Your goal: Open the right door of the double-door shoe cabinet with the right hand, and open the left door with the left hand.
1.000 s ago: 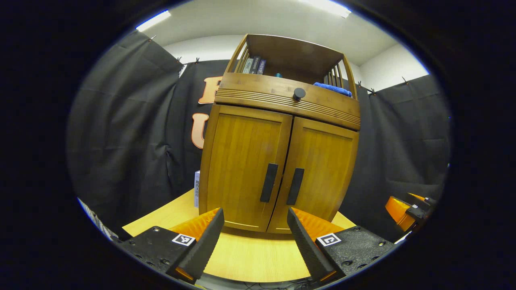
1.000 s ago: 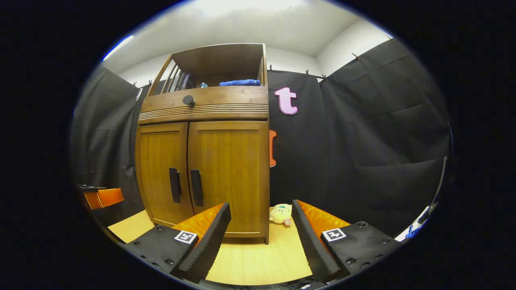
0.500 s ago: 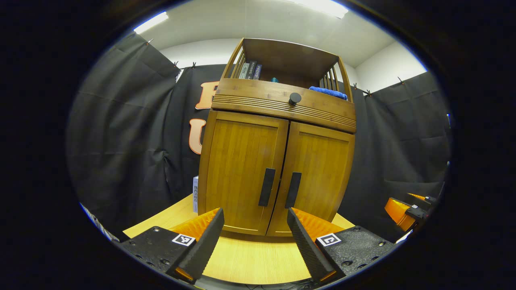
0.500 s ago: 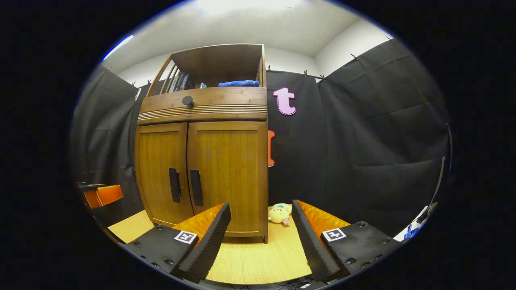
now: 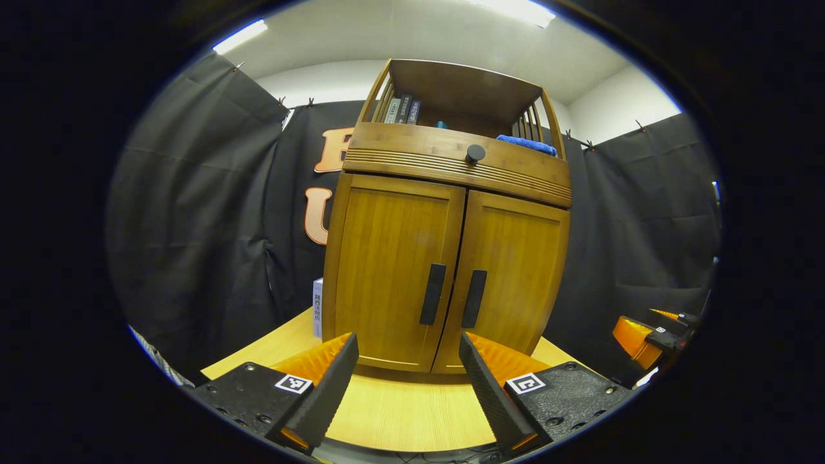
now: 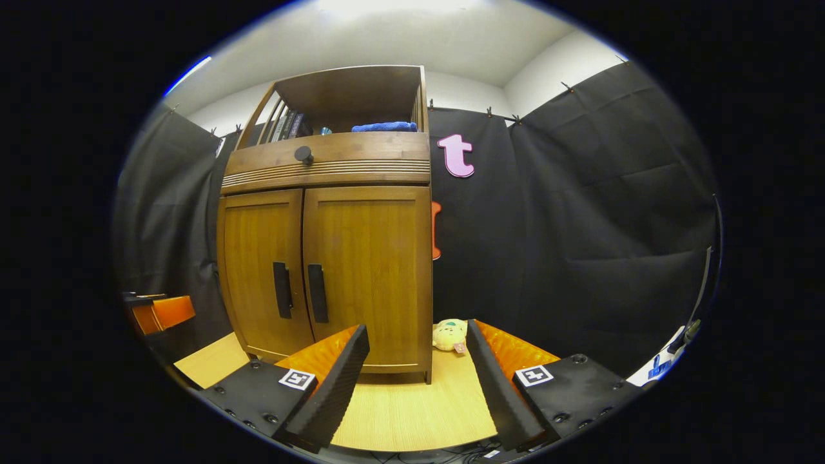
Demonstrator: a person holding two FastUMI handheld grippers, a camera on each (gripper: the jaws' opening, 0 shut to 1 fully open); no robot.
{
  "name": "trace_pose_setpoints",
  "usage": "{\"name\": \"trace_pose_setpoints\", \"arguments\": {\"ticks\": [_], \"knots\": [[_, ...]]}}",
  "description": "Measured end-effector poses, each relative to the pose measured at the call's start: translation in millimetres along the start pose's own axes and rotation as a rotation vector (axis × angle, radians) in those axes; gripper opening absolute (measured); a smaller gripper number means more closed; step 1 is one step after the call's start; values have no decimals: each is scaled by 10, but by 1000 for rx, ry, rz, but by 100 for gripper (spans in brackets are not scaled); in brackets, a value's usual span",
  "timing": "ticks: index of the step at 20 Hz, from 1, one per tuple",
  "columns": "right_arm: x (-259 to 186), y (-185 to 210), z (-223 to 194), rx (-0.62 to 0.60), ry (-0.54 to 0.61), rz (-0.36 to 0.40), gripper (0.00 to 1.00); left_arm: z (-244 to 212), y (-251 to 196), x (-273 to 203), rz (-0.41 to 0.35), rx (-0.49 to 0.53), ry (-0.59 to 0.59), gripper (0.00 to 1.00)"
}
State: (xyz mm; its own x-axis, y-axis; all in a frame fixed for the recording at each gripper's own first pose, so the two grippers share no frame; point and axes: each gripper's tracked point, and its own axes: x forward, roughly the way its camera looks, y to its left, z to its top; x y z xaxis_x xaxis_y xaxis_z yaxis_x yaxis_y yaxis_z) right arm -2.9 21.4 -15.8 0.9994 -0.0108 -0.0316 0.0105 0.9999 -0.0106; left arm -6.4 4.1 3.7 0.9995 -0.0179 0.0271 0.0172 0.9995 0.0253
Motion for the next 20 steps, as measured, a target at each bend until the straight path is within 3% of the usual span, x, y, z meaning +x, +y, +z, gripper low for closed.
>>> {"name": "trace_pose_setpoints", "arguments": {"ticks": [1, 8, 10, 11, 12, 19, 20], "knots": [[29, 46, -6, 1, 7, 7, 94, 11, 31, -29, -3, -6, -9, 94], [223, 359, -38, 5, 24, 67, 98, 31, 282, -69, 38, -14, 0, 91], [285, 460, -17, -1, 21, 87, 98, 34, 413, -85, 68, -20, 4, 92], [330, 518, -16, -4, 20, 96, 98, 36, 469, -92, 80, -21, 4, 99], [381, 561, -6, -6, 20, 105, 97, 48, 514, -92, 91, -19, 2, 95], [632, 913, -22, -12, 17, 167, 97, 126, 800, -157, 148, 12, -19, 98], [681, 965, -27, -12, 16, 177, 100, 133, 839, -165, 157, 15, -19, 94]]}}
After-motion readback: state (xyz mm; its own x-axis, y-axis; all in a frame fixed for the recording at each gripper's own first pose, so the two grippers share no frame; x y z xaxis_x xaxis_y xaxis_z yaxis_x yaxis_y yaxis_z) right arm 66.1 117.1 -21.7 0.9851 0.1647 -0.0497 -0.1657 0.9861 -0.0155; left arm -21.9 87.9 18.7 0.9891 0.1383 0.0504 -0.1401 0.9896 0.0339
